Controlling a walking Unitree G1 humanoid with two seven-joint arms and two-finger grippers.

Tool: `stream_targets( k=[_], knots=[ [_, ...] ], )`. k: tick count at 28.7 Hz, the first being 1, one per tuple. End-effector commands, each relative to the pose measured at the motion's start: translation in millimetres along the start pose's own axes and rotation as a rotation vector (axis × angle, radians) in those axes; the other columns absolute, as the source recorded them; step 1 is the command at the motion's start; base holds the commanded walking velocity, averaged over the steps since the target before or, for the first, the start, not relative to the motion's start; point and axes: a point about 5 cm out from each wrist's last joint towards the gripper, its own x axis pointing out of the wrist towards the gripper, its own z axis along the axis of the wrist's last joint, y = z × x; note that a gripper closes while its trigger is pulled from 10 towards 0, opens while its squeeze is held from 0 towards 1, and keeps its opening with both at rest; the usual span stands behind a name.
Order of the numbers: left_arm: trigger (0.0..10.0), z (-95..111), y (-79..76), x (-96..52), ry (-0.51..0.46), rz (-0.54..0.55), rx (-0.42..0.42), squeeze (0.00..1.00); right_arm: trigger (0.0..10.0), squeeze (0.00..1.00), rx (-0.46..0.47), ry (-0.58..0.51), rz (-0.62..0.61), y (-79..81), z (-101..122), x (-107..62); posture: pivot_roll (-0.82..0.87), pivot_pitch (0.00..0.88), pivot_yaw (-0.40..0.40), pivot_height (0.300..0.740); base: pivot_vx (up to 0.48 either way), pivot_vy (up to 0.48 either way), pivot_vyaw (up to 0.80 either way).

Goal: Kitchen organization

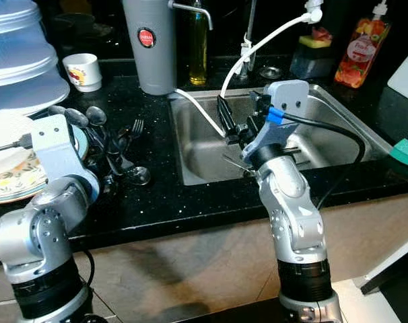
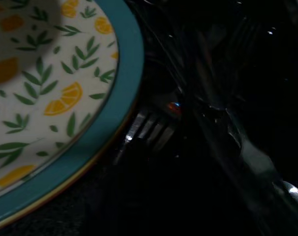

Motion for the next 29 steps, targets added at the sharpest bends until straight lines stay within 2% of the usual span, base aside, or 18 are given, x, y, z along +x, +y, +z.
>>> stream_targets(
  k=[1, 4, 5, 7, 9, 11, 12, 15, 16, 17, 18, 19, 20, 22, 23, 29],
  knots=[
    [0.0, -20, -1.5, 7.7, 0.117, -0.007, 0.032, 0.00, 10.0, 0.00, 0.008, 0.003, -0.004, -1.1, 0, 1.0, 0.07, 0.004, -0.024, 0.740, 0.000, 0.000, 0.00],
    [0.0, -17, 2.4, 13.5, 0.083, 0.037, 0.132, 0.00, 10.0, 0.00, 0.010, 0.001, -0.010, -1.9, 0, 0.9, 0.06, 0.000, -0.014, 0.740, 0.000, 0.000, 0.00],
    [0.0, -12, 4.4, 16.8, 0.042, 0.065, 0.192, 0.00, 10.0, 0.00, 0.013, -0.001, -0.013, -2.0, 0, 0.7, 0.06, 0.000, -0.014, 0.740, 0.000, 0.000, 0.00],
    [0.0, -7, 5.1, 18.1, 0.008, 0.078, 0.225, 0.00, 10.0, 0.00, 0.013, -0.002, -0.014, -1.9, 0, 0.4, 0.06, 0.000, -0.014, 0.740, 0.000, 0.000, 0.00],
    [0.0, 3, 5.9, 19.6, -0.074, 0.108, 0.289, 0.00, 10.0, 0.00, 0.017, -0.002, -0.016, -1.9, -1, 0.7, 0.06, 0.000, -0.008, 0.740, 0.000, 0.000, 0.00],
    [0.0, 20, 0.0, 19.2, -0.198, 0.100, 0.320, 0.00, 10.0, 0.00, 0.021, -0.004, -0.016, -1.3, -1, 0.7, 0.06, 0.000, -0.008, 0.740, 0.000, 0.000, 0.00],
    [0.0, 20, 0.0, 19.2, -0.198, 0.100, 0.320, 0.00, 10.0, 0.00, 0.021, -0.004, -0.016, -1.3, -1, 0.7, 0.06, 0.000, -0.008, 0.740, 0.000, 0.000, 0.00],
    [0.0, 36, -7.8, 15.8, -0.317, 0.081, 0.343, 0.00, 10.0, 0.00, 0.026, -0.004, -0.018, -1.6, -1, 0.3, 0.05, 0.000, -0.006, 0.740, 0.000, 0.000, 0.00],
    [0.0, 48, -19.4, 12.4, -0.407, 0.000, 0.342, 0.00, 10.0, 0.00, 0.030, -0.003, -0.023, -1.9, -1, -0.2, 0.05, 0.000, -0.008, 0.740, 0.000, 0.000, 0.00],
    [1.2, 53, -24.5, 11.3, -0.436, -0.040, 0.324, 0.00, 10.0, 0.00, 0.033, -0.003, -0.025, -2.0, -1, -0.3, 0.04, 0.000, -0.006, 0.740, 0.000, 0.000, 0.00],
    [6.4, 58, -28.5, 10.4, -0.465, -0.066, 0.317, 0.00, 10.0, 0.00, 0.035, -0.004, -0.027, -2.1, -1, -0.3, 0.04, 0.000, -0.006, 0.740, 0.000, 0.000, 0.00],
    [6.4, 60, -30.2, 10.2, -0.478, -0.076, 0.313, 0.00, 10.0, 0.00, 0.036, -0.005, -0.028, -2.1, -1, -0.1, 0.04, 0.000, -0.006, 0.740, 0.000, 0.000, 0.00],
    [10.0, 64, -35.2, 9.9, -0.499, -0.111, 0.317, 0.00, 10.0, 0.00, 0.037, -0.006, -0.030, -2.2, -1, 0.1, 0.04, 0.000, -0.006, 0.740, 0.000, 0.000, 0.00],
    [10.0, 66, -38.2, 9.9, -0.513, -0.133, 0.322, 0.00, 10.0, 0.00, 0.038, -0.007, -0.031, -2.2, -1, 0.3, 0.03, 0.000, -0.005, 0.740, 0.000, 0.000, 0.00],
    [10.0, 69, -45.0, 14.1, -0.503, -0.187, 0.301, 0.00, 10.0, 0.00, 0.037, -0.009, -0.035, -2.6, 0, 0.5, 0.03, 0.000, -0.003, 0.740, 0.000, 0.000, 0.00],
    [10.0, 64, -46.6, 21.1, -0.459, -0.194, 0.293, 0.00, 10.0, 0.00, 0.028, -0.014, -0.044, -4.7, 2, -1.7, 0.01, 0.000, 0.008, 0.740, 0.000, 0.000, 0.00]
  ],
)
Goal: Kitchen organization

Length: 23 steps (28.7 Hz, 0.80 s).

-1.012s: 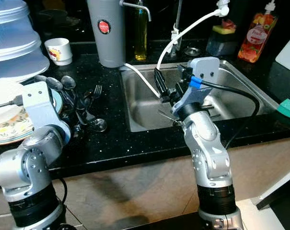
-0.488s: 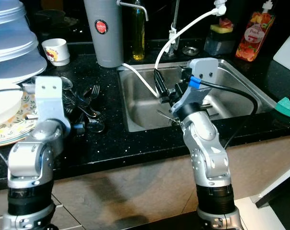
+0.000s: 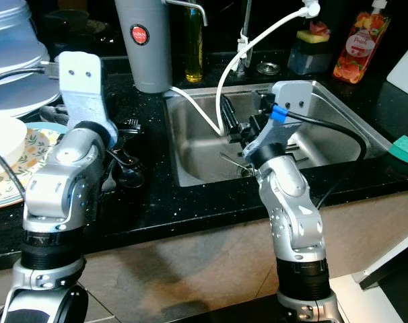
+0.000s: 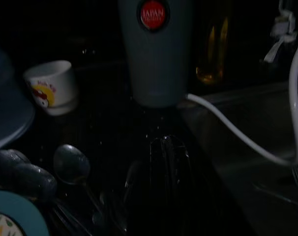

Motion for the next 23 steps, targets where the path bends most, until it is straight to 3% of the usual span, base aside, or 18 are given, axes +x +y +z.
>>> stream_targets(
  k=[1, 2, 3, 4, 5, 12, 13, 17, 19, 23],
  knots=[
    [10.0, -22, -1.7, -4.3, 0.117, 0.031, 0.011, 0.00, 10.0, 0.00, -0.009, 0.000, -0.023, -4.4, 2, -4.3, 0.02, 0.000, 0.010, 0.740, 0.000, 0.000, 0.00],
    [10.0, -22, -1.7, -4.3, 0.117, 0.031, 0.011, 0.00, 10.0, 0.00, -0.009, 0.000, -0.023, -4.4, 2, -4.3, 0.02, 0.000, 0.010, 0.740, 0.000, 0.000, 0.00],
    [10.0, -32, -1.3, -10.6, 0.154, 0.046, 0.038, 1.00, 10.0, 0.00, -0.011, 0.006, -0.031, -6.0, 1, -5.8, 0.03, 0.000, 0.013, 0.740, 0.000, 0.000, 0.00],
    [10.0, -50, -3.7, -22.6, 0.222, 0.032, 0.037, 1.00, 10.0, 0.00, -0.007, 0.017, -0.043, -6.9, -2, -7.0, 0.03, 0.000, 0.009, 0.740, 0.000, 0.000, 0.00],
    [10.0, -54, -4.8, -26.5, 0.236, 0.025, 0.042, 1.00, 10.0, 0.00, -0.003, 0.020, -0.044, -6.1, -3, -7.0, 0.03, 0.000, 0.009, 0.740, 0.000, 0.000, 0.00],
    [10.0, -67, -3.1, -39.7, 0.309, 0.066, 0.014, 1.00, 10.0, 0.00, 0.001, 0.030, -0.015, -4.0, -3, -3.6, 0.05, 0.006, -0.019, 0.740, 0.000, 0.000, 0.00],
    [10.0, -67, -1.3, -39.8, 0.309, 0.077, 0.021, 0.00, 10.0, 0.00, 0.002, 0.030, -0.016, -4.3, -4, -3.4, 0.05, 0.006, -0.019, 0.740, 0.000, 0.000, 0.00],
    [10.0, -62, 1.3, -36.5, 0.276, 0.085, 0.048, 0.00, 10.0, 0.00, 0.009, 0.027, -0.015, -2.7, -4, -1.7, 0.06, 0.002, -0.021, 0.740, 0.000, 0.000, 0.00],
    [10.0, -50, 3.7, -30.1, 0.202, 0.086, 0.077, 0.00, 10.0, 0.00, 0.014, 0.023, -0.008, 0.3, -4, -0.6, 0.05, 0.000, -0.021, 0.740, 0.000, 0.000, 0.00],
    [10.0, -37, 10.4, -25.5, 0.146, 0.091, 0.043, 0.00, 10.0, 0.00, 0.009, 0.025, -0.007, -0.2, -3, -2.0, 0.04, 0.000, -0.018, 0.740, 0.000, 0.000, 0.00]
  ],
)
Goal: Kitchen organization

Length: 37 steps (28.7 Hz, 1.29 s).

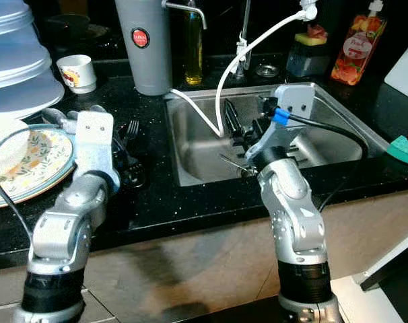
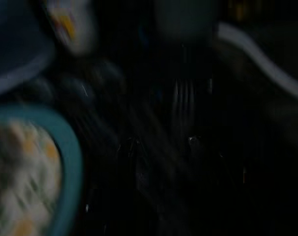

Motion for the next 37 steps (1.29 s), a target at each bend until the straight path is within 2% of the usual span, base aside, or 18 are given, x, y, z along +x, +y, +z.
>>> stream_targets(
  k=[1, 6, 11, 12, 14, 20, 24, 25, 26, 27, 34, 35, 37],
  knots=[
    [10.0, -3, 6.6, -0.7, 0.019, 0.015, -0.017, 0.00, 10.0, 0.00, 0.000, 0.002, 0.000, -0.1, 1, -0.1, 0.04, 0.000, -0.018, 0.740, 0.000, 0.000, 0.00],
    [10.0, -13, 8.6, -6.4, 0.061, 0.033, -0.045, 0.00, 10.0, 0.00, 0.000, 0.004, -0.007, -1.9, 1, -1.4, 0.04, 0.004, -0.016, 0.740, 0.000, 0.000, 0.00],
    [10.0, -40, 4.9, -11.9, 0.222, 0.037, -0.163, 0.00, 10.0, 0.00, 0.010, 0.006, 0.007, 1.6, -1, 0.8, 0.05, 0.003, -0.025, 0.740, 0.000, 0.000, 0.00],
    [10.0, -40, 4.9, -11.9, 0.222, 0.037, -0.163, 0.00, 10.0, 0.00, 0.010, 0.006, 0.007, 1.6, -1, 0.8, 0.05, 0.003, -0.025, 0.740, 0.000, 0.000, 0.00],
    [10.0, -56, 7.4, -10.0, 0.310, 0.061, -0.191, 0.00, 10.0, 0.00, 0.010, 0.005, 0.010, 1.9, -1, 1.6, 0.05, 0.002, -0.025, 0.740, 0.000, 0.000, 0.00],
    [10.0, -84, 9.1, -10.7, 0.460, 0.068, -0.258, 0.00, 10.0, 0.00, 0.005, 0.006, 0.006, 0.4, 0, 1.1, 0.05, 0.003, -0.026, 0.740, 0.000, 0.000, 0.00],
    [9.9, -92, 8.0, -12.0, 0.504, 0.071, -0.258, 0.00, 10.0, 0.00, 0.005, 0.005, 0.003, -0.3, 1, 0.4, 0.04, 0.002, -0.020, 0.740, 0.000, 0.000, 0.00],
    [8.3, -93, 7.2, -12.5, 0.512, 0.072, -0.262, 0.00, 10.0, 0.00, 0.005, 0.005, 0.002, -0.4, 1, 0.3, 0.04, 0.002, -0.020, 0.740, 0.000, 0.000, 0.00],
    [2.1, -94, 6.0, -12.8, 0.515, 0.067, -0.266, 0.00, 10.0, 0.00, 0.005, 0.005, 0.001, -0.4, 1, 0.3, 0.04, 0.002, -0.020, 0.740, 0.000, 0.000, 0.00],
    [0.0, -94, 4.4, -13.0, 0.525, 0.064, -0.276, 0.00, 10.0, 0.00, 0.004, 0.004, 0.001, -0.5, 1, 0.4, 0.04, 0.000, -0.020, 0.740, 0.000, 0.000, 0.00],
    [0.0, -95, -0.4, -12.5, 0.542, 0.053, -0.335, 0.00, 10.0, 0.00, 0.004, 0.001, 0.002, -0.7, 1, 1.6, 0.04, 0.000, -0.025, 0.740, 0.000, 0.000, 0.00],
    [0.0, -97, -1.1, -12.4, 0.558, 0.060, -0.391, 0.00, 10.0, 0.00, 0.002, 0.001, 0.003, -1.1, 2, 1.8, 0.04, 0.000, -0.025, 0.740, 0.000, 0.000, 0.00],
    [0.0, -100, -0.2, -12.6, 0.579, 0.074, -0.423, 0.00, 10.0, 0.00, 0.001, 0.001, 0.002, -1.4, 2, 1.8, 0.04, 0.000, -0.025, 0.740, 0.000, 0.000, 0.00]
  ],
)
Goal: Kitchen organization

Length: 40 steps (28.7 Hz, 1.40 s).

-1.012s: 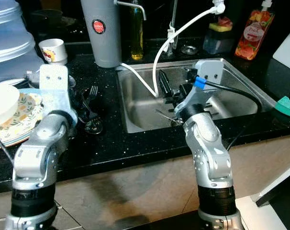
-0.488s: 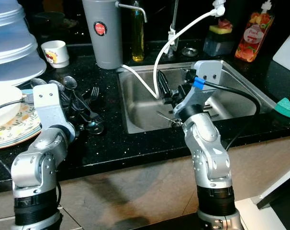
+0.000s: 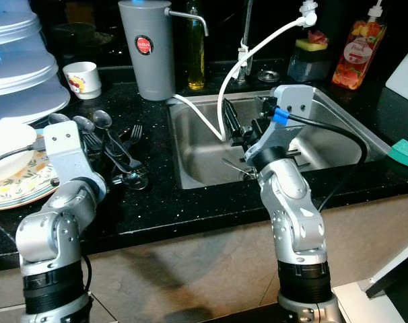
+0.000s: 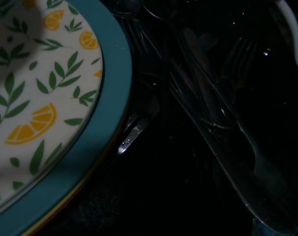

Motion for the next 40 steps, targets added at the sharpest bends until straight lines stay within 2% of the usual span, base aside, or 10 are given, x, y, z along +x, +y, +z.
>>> stream_targets(
  k=[1, 8, 9, 26, 27, 32, 33, 34, 35, 40],
  knots=[
    [0.0, -48, 8.8, 7.9, 0.259, 0.043, -0.022, 0.00, 10.0, 0.00, -0.001, 0.000, 0.001, -0.8, 1, 1.3, 0.04, 0.000, -0.025, 0.740, 0.000, 0.000, 0.00],
    [0.0, -28, 4.9, 11.7, 0.100, 0.051, 0.167, 0.00, 10.0, 0.00, -0.003, -0.002, -0.001, -1.7, 2, 1.4, 0.04, 0.000, -0.024, 0.740, 0.000, 0.000, 0.00],
    [7.8, -13, -0.2, 11.4, 0.010, 0.058, 0.243, 1.00, 10.0, 0.00, -0.003, -0.004, 0.001, -1.2, 2, 1.8, 0.04, 0.000, -0.024, 0.740, 0.000, 0.000, 0.00],
    [10.0, 4, -13.4, 3.1, -0.066, 0.020, 0.211, 1.00, 10.0, 0.00, 0.000, -0.007, 0.011, 0.4, 2, 3.3, 0.03, 0.000, -0.020, 0.740, 0.000, 0.000, 0.00],
    [10.0, 1, -12.9, 3.2, -0.040, 0.019, 0.186, 0.00, 10.0, 0.00, 0.000, -0.007, 0.012, 0.5, 3, 3.5, 0.03, 0.000, -0.020, 0.740, 0.000, 0.000, 0.00],
    [10.0, -21, -9.0, 6.8, 0.126, 0.023, 0.067, 0.00, 10.0, 0.00, 0.000, -0.007, 0.013, 0.7, 2, 3.6, 0.04, 0.000, -0.023, 0.740, 0.000, 0.000, 0.00],
    [4.1, -30, -7.4, 8.1, 0.194, 0.025, 0.009, 0.00, 10.0, 0.00, -0.001, -0.007, 0.012, 0.8, 2, 3.4, 0.04, 0.000, -0.023, 0.740, 0.000, 0.000, 0.00],
    [4.1, -32, -7.1, 8.3, 0.204, 0.026, 0.001, 0.00, 10.0, 0.00, -0.001, -0.007, 0.012, 0.8, 2, 3.4, 0.04, 0.000, -0.023, 0.740, 0.000, 0.000, 0.00],
    [0.0, -32, -6.5, 9.1, 0.207, 0.026, -0.008, 0.00, 10.0, 0.00, -0.001, -0.007, 0.011, 0.7, 2, 3.3, 0.04, 0.000, -0.021, 0.740, 0.000, 0.000, 0.00],
    [0.0, -23, -5.4, 12.8, 0.208, 0.035, -0.062, 0.00, 10.0, 0.00, 0.000, -0.008, 0.005, -0.2, 2, 2.4, 0.04, 0.000, -0.021, 0.740, 0.000, 0.000, 0.00]
  ],
)
